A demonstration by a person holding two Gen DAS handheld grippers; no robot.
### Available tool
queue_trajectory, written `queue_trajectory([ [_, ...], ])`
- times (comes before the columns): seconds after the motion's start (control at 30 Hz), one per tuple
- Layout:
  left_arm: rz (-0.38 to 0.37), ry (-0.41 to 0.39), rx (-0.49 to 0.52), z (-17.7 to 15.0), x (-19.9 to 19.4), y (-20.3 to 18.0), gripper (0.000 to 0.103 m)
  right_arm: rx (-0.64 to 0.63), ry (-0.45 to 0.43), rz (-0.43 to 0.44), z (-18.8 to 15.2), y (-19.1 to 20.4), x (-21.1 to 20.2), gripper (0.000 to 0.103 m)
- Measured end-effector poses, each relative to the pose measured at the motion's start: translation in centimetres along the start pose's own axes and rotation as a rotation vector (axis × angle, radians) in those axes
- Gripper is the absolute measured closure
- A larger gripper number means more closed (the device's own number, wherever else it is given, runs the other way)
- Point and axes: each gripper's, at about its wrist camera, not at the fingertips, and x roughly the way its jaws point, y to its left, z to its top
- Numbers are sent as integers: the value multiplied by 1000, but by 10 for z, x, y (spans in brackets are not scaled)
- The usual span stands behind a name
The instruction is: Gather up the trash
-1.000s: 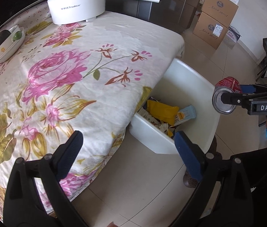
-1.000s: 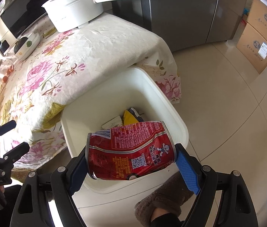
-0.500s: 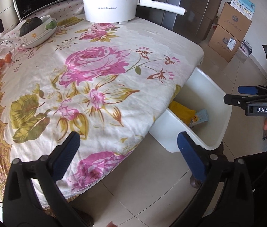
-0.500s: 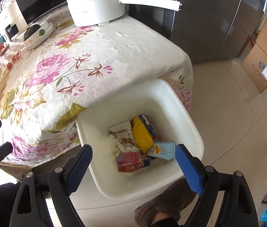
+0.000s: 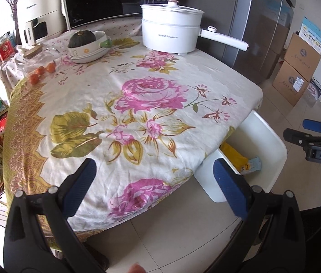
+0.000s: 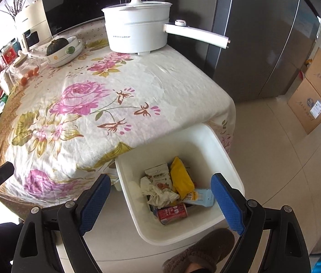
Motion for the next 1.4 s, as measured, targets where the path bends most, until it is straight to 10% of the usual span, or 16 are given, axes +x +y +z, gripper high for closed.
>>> queue_trajectory([
  [0.67, 114, -196, -66, -32, -68, 21, 1, -76, -339, -95, -36, 57, -89, 11],
  [1.4, 110, -201, -63, -34, -68, 21, 1, -38, -319, -62, -37, 53, -83, 11],
])
